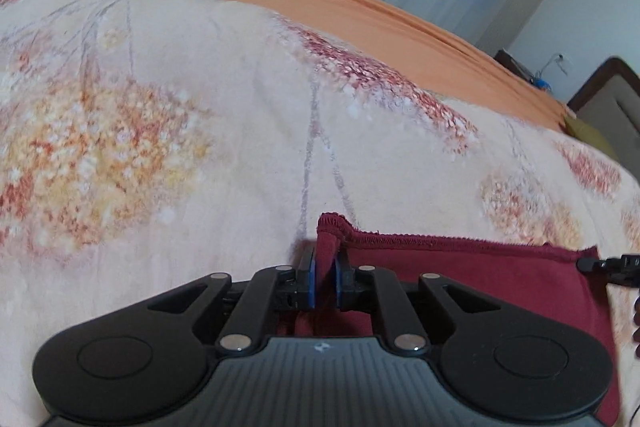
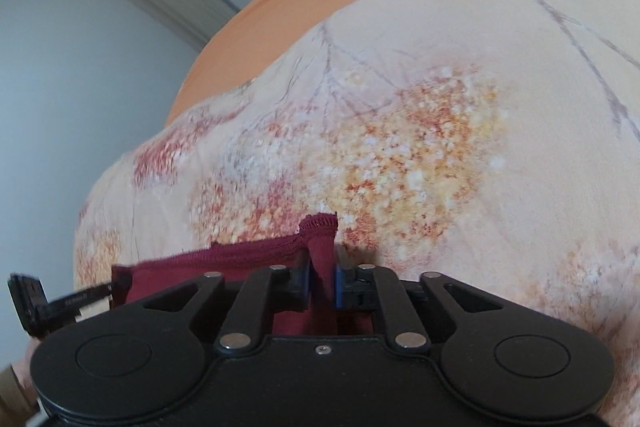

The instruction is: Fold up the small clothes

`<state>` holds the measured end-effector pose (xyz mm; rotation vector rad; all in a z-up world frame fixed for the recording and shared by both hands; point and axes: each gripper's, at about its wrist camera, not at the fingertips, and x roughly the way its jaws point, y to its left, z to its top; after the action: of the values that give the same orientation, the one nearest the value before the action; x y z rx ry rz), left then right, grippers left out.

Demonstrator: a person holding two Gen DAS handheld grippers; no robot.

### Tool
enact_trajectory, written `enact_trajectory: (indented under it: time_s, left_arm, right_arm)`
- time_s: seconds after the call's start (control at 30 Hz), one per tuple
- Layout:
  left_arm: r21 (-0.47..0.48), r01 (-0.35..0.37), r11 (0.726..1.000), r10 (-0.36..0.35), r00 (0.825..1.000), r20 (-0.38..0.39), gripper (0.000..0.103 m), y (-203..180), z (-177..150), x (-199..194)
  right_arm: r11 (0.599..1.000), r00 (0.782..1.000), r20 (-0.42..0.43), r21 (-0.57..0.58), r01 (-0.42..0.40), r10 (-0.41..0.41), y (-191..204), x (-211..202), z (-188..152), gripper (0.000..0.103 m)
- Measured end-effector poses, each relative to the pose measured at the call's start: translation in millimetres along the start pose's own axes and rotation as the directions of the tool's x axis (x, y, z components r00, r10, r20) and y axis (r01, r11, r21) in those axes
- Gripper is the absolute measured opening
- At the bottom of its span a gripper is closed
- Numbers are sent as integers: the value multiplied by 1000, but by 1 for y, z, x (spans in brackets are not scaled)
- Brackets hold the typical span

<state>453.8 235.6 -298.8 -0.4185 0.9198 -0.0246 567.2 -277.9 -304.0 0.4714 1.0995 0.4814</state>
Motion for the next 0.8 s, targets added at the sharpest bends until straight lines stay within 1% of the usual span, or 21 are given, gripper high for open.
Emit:
enact_trajectory:
  time_s: [0.03,0.07,0.1,0.17,0.2,0.23,0.27,0.3,0.33,0.37,0.4,0.43,0.47,0.5,0.53,0.57,0.63,0.67,0.73,0.77,0.8]
  left_arm:
    - [-17,9,1000,-9,1000,6,18,2,1,-4]
    - [-29,2,1000,-1,1000,16,32,4,3,-10]
    - [-41,-13,999,14,1000,27,44,7,5,-16]
    - [-76,-13,997,17,998,64,49,15,8,-28]
    - [-91,-5,996,13,996,84,49,18,8,-34]
    - [-96,8,995,2,995,104,49,18,8,-40]
    - [-93,24,995,-12,992,126,49,17,7,-46]
    - [-95,42,995,-28,988,152,49,15,5,-53]
    - [-111,60,992,-40,983,178,54,16,2,-58]
    - [-135,60,989,-34,982,185,65,17,0,-61]
    - [-149,32,988,-7,986,169,70,18,-2,-60]
    - [-140,-4,990,25,989,144,71,17,-2,-57]
    - [-109,-25,994,39,991,128,70,15,-4,-56]
    - [-81,-32,996,42,992,123,70,13,-4,-55]
    - [-74,-20,997,29,991,132,70,12,-5,-58]
    - [-81,13,997,0,988,152,70,12,-3,-61]
    - [-84,111,990,-93,977,190,70,9,-1,-68]
    - [-74,163,984,-147,971,188,70,5,1,-68]
    - [-49,244,969,-236,962,137,70,-4,4,-58]
    - [-33,258,966,-254,962,98,70,-8,5,-49]
    - [-16,237,971,-236,970,57,67,-13,5,-38]
  right_arm:
    - [1000,1000,16,14,13,-13,-2,-5,0,36]
    - [999,999,35,27,35,-36,-5,-12,0,39]
    - [997,997,53,51,53,-56,-10,-18,0,39]
    - [992,990,117,114,62,-75,-17,-35,0,38]
    - [993,986,153,113,44,-61,-16,-44,1,38]
    - [995,984,174,97,8,-25,-13,-50,1,38]
    - [996,984,177,86,-38,23,-9,-53,1,38]
    - [992,983,161,81,-96,82,-4,-52,0,38]
    - [987,981,138,74,-145,134,0,-50,-2,38]
    - [985,980,120,52,-166,159,8,-45,-4,38]
    - [983,979,106,31,-179,174,15,-41,-6,38]
    - [981,978,87,29,-194,191,18,-36,-8,38]
    - [977,976,71,39,-208,204,20,-31,-10,38]
    - [975,975,60,47,-215,212,22,-26,-13,38]
    - [975,975,50,48,-219,216,23,-23,-16,38]
    - [974,975,42,47,-220,218,24,-20,-18,38]
    - [974,976,33,62,-217,215,24,-12,-20,38]
    - [973,976,35,77,-216,214,23,-9,-19,38]
    - [971,978,48,124,-205,201,15,-3,-18,38]
    - [970,981,54,144,-195,189,11,-1,-16,36]
    - [975,986,66,152,-160,152,7,-1,-15,35]
